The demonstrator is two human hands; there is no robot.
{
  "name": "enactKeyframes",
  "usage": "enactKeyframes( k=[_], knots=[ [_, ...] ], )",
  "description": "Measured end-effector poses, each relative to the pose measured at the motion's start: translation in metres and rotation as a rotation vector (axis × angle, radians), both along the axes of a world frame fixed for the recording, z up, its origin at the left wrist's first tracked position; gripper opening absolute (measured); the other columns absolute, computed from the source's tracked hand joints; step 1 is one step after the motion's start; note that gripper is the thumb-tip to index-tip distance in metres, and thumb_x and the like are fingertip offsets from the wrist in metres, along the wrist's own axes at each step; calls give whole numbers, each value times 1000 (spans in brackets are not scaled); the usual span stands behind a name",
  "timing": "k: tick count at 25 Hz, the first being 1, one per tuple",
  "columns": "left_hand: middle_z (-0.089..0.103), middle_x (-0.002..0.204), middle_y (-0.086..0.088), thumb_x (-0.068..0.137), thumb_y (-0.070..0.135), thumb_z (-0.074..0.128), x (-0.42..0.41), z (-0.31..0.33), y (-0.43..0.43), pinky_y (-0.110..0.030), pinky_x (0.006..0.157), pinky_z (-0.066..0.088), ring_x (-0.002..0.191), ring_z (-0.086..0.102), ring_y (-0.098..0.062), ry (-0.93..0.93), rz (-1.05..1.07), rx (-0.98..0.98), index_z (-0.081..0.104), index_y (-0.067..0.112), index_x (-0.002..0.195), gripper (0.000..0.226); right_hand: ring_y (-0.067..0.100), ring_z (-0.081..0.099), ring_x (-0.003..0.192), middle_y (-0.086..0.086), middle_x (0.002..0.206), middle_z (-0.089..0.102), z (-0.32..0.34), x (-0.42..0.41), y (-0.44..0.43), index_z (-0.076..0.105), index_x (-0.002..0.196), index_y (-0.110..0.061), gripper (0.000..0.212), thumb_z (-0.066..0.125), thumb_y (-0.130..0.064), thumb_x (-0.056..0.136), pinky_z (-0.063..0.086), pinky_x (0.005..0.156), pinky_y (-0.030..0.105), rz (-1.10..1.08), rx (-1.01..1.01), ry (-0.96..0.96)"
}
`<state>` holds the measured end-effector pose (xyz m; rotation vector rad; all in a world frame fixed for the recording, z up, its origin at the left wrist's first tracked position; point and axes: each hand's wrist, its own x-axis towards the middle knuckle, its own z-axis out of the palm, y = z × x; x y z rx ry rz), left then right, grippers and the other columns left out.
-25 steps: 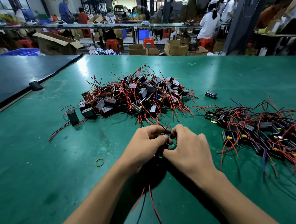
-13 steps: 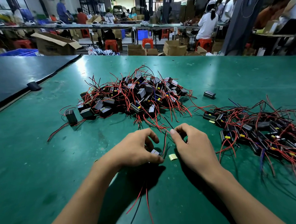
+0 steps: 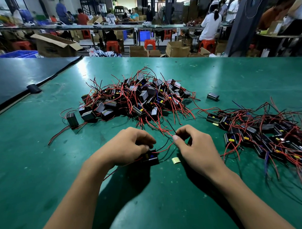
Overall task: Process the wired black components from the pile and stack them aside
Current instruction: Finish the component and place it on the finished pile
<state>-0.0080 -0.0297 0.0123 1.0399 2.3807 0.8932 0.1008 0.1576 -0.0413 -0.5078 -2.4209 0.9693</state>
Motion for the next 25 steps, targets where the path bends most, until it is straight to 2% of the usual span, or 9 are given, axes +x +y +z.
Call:
enactKeyframes(
  k=[3, 6, 8, 11, 15, 18, 20, 22, 25],
  knots=[
    [75, 93, 3, 91, 3, 63, 0, 11, -3, -14, 80, 52, 85, 68, -3, 73, 111, 241, 73, 16, 104, 21, 2, 59, 73, -15, 78, 64, 2, 0, -1, 63, 91, -34, 21, 68, -53, 83, 46, 68, 30, 20, 44, -54],
    [74, 81, -5, 91, -1, 62, -6, 22, -10, -24, 69, 53, 73, 67, -11, 35, 227, 569, 73, 12, 94, 17, 0, 57, 79, -17, 82, 58, 5, 4, -4, 64, 108, -41, 55, 59, -79, 69, 43, 70, 25, 81, 135, -67],
    [74, 78, -4, 90, -1, 61, -4, 22, -8, -22, 62, 51, 65, 64, -12, 66, 238, 596, 73, 12, 91, 18, 3, 53, 79, -18, 85, 56, 6, 5, -9, 64, 117, -42, 70, 50, -87, 66, 43, 78, 28, 133, 259, -83],
    [72, 74, 1, 88, 2, 64, 1, 14, 0, -20, 58, 49, 57, 58, -9, 226, 201, 455, 74, 15, 88, 16, 6, 41, 76, -13, 88, 57, 4, 1, -14, 70, 112, -38, 58, 55, -81, 74, 37, 79, 31, 113, 387, -112],
    [70, 75, 6, 88, 5, 65, -4, 7, 1, -9, 57, 38, 55, 55, -5, 429, 165, 358, 75, 16, 90, 14, 16, 54, 83, -10, 87, 57, 2, -2, -15, 71, 107, -35, 48, 60, -73, 80, 37, 79, 34, 69, 414, -112],
    [72, 78, 5, 88, 6, 64, -4, 6, 0, -11, 59, 38, 61, 56, -1, 546, 134, 312, 74, 16, 93, 15, 17, 57, 87, -13, 83, 50, 2, -1, -11, 71, 107, -34, 48, 60, -72, 79, 36, 79, 34, 26, 411, -121],
    [73, 81, 3, 87, 5, 63, -2, 5, 5, -16, 62, 42, 66, 58, -1, 566, 112, 334, 74, 14, 94, 16, 17, 58, 87, -14, 82, 48, 2, -1, -6, 71, 107, -34, 48, 61, -72, 79, 37, 80, 34, 19, 393, -134],
    [73, 85, -1, 86, 1, 62, 2, -1, 14, -23, 69, 47, 75, 64, -12, 542, 91, 356, 74, 11, 96, 19, 15, 58, 86, -14, 82, 52, 2, -1, -5, 72, 104, -34, 43, 65, -69, 79, 41, 80, 34, 35, 348, -118],
    [70, 92, -7, 85, -5, 53, 14, -19, 32, -24, 78, 47, 86, 64, -18, 401, 123, 344, 66, 7, 102, 24, 15, 61, 88, -10, 89, 64, -2, -4, -4, 74, 100, -30, 29, 66, -54, 87, 48, 82, 35, 45, 242, -44]
  ],
)
